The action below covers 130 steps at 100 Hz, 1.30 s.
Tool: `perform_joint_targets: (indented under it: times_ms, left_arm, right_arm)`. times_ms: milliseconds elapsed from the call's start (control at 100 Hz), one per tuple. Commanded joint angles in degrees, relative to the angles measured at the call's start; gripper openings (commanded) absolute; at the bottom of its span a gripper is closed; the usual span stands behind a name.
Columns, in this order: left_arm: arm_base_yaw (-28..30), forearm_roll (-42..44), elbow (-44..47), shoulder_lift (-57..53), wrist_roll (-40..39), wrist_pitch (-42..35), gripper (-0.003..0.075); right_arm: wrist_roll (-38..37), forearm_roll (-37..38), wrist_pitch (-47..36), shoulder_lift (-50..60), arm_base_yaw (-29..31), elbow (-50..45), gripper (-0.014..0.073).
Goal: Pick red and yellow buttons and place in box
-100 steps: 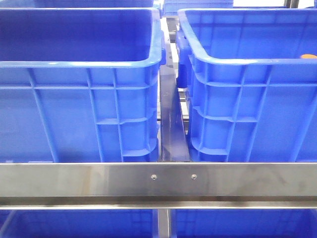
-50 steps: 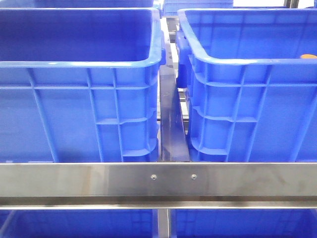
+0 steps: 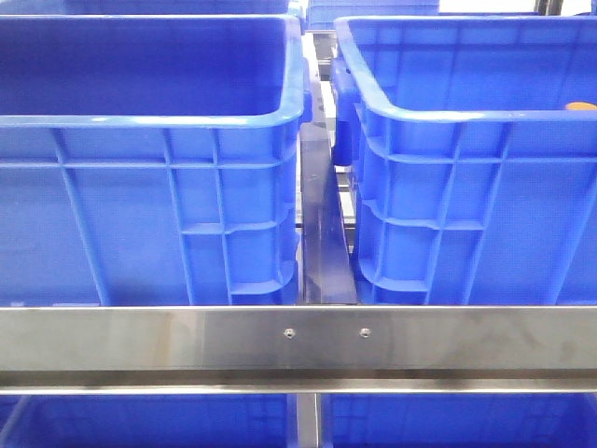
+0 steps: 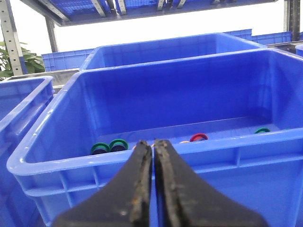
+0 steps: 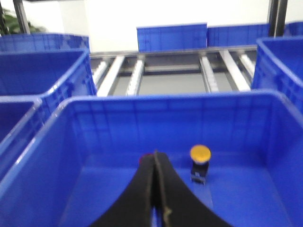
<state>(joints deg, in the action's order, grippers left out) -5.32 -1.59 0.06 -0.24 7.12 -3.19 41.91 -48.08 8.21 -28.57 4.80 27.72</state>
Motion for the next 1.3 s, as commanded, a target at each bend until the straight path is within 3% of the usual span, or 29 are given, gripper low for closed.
perform_joint_targets:
  times_ms: [0, 170, 340, 640, 1010, 1290]
  left_arm:
    - [0.21, -0.05, 2.45, -1.91, -0.55, -4.61, -0.0019]
    - [0.21, -0.05, 2.45, -1.91, -0.55, -4.61, -0.0019]
    - [0.21, -0.05, 2.45, -1.91, -0.55, -4.61, -0.0019]
    - [0.21, -0.05, 2.45, -1.91, -0.55, -4.61, -0.0019]
    - [0.21, -0.05, 2.45, -1.91, -0.55, -4.61, -0.0019]
    - [0.21, -0.05, 2.45, -1.91, -0.55, -4.61, -0.0019]
  right_arm:
    - [-16.24, 15.8, -1.76, 0.18, -0.17, 1.57, -0.0116]
    - [-34.68, 37.14, -2.18, 1.71, -3.05, 1.52, -0.0116]
    - [-41.5, 46.0, -4.19, 4.94, -4.99, 0.7, -0.0116]
    - [-43.54, 47.26, -10.94, 14.92, -5.0, -10.67, -0.0116]
    - [-45.1, 47.38, -12.09, 30.75, -5.0, -23.3, -0.0116]
    - [-45.94, 47.49, -18.09, 30.61, -5.05, -28.21, -0.0116]
